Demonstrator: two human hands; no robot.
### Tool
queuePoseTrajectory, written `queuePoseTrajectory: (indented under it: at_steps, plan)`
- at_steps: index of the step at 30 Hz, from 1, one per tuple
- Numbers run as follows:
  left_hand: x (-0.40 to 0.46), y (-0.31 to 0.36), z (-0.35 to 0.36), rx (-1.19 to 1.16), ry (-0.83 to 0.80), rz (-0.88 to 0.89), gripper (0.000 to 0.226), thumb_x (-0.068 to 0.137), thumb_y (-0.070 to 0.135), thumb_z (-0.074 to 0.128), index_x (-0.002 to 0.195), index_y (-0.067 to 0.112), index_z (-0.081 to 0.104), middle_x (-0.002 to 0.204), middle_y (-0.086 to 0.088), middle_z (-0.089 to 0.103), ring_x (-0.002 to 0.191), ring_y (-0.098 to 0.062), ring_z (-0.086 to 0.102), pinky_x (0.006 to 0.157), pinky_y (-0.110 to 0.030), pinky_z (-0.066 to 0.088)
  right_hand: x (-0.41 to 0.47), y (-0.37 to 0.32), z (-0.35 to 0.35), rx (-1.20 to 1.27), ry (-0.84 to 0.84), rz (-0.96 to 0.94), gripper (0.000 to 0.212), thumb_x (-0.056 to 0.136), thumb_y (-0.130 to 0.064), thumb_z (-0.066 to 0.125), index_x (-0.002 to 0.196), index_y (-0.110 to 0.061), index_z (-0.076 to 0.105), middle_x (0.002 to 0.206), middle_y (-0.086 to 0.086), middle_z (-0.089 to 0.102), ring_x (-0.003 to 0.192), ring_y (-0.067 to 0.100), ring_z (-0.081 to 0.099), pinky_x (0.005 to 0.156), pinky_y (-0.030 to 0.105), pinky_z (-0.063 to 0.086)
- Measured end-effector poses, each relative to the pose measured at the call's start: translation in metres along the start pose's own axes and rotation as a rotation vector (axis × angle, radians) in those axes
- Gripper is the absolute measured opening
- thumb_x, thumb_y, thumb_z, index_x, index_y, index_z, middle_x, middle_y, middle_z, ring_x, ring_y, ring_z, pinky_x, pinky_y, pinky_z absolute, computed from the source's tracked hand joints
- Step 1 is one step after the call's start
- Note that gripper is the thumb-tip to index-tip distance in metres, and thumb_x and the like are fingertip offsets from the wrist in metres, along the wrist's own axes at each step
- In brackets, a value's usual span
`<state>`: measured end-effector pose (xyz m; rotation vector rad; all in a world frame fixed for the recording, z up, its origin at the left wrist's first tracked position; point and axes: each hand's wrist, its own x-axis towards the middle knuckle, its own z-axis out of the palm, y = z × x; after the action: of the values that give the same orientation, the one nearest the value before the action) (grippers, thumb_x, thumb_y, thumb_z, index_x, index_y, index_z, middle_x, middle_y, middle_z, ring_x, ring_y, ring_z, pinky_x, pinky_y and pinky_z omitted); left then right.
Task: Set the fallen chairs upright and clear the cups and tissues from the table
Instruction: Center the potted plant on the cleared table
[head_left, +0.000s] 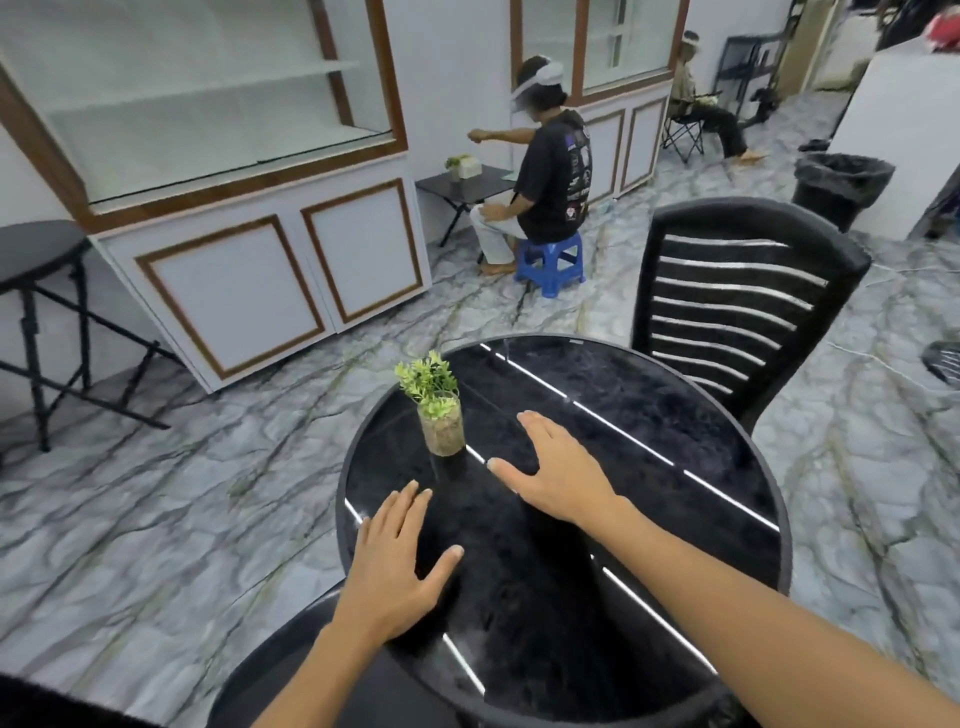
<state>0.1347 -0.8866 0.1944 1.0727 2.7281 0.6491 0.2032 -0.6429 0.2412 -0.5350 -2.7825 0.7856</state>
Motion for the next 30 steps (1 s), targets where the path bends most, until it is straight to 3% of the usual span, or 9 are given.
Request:
queuePoseTrajectory:
  at_steps: [3,8,17,23,30]
  plan:
    - [0.006,0.003,0.013,0.020,-0.023,0.003,0.082,0.090,0.076,0.030,0.158,0.036,0.008,0.166,0.017,-0.006,0.153,-0.009,-0.009,0.124,-0.045,-0.003,0.017,-0.010,0.014,0.002,-0.014,-0.023,0.089,0.087,-0.070,0.052,0.155,-0.018,0.025,0.162,-0.003,0.027,0.148,0.012,0.023,0.116,0.032,0.026]
    - [0.009,0.009,0.035,0.128,0.007,0.004,0.081,0.090,0.079,0.019,0.158,0.036,0.007,0.167,0.016,-0.005,0.153,-0.008,-0.012,0.122,-0.049,-0.015,0.043,-0.016,0.031,0.025,-0.021,-0.032,0.092,0.086,-0.069,0.056,0.155,-0.017,0.024,0.161,-0.001,0.028,0.147,0.013,0.024,0.115,0.034,0.028]
    - [0.008,0.008,0.041,0.147,0.061,-0.001,0.079,0.089,0.078,0.021,0.156,0.036,0.019,0.167,0.015,0.006,0.153,-0.007,-0.009,0.123,-0.049,-0.015,0.071,-0.021,0.066,0.113,-0.070,0.027,0.102,0.079,-0.070,0.064,0.154,-0.014,0.023,0.159,0.001,0.031,0.145,0.018,0.029,0.115,0.042,0.034]
    - [0.009,0.008,0.041,0.134,0.075,-0.001,0.079,0.089,0.078,0.024,0.156,0.036,0.021,0.167,0.014,0.008,0.153,-0.007,-0.005,0.124,-0.051,-0.009,0.073,-0.021,0.085,0.185,-0.020,0.009,0.085,0.072,-0.067,0.073,0.137,-0.022,0.043,0.136,-0.005,0.054,0.127,0.015,0.048,0.100,0.036,0.045]
    - [0.009,0.008,0.042,0.109,0.100,0.008,0.079,0.088,0.078,0.026,0.154,0.034,0.027,0.166,0.011,0.015,0.154,-0.009,0.002,0.124,-0.053,-0.006,0.071,-0.020,0.093,0.195,0.048,-0.013,0.080,0.072,-0.062,0.076,0.134,-0.023,0.045,0.132,-0.001,0.056,0.124,0.020,0.050,0.099,0.039,0.046]
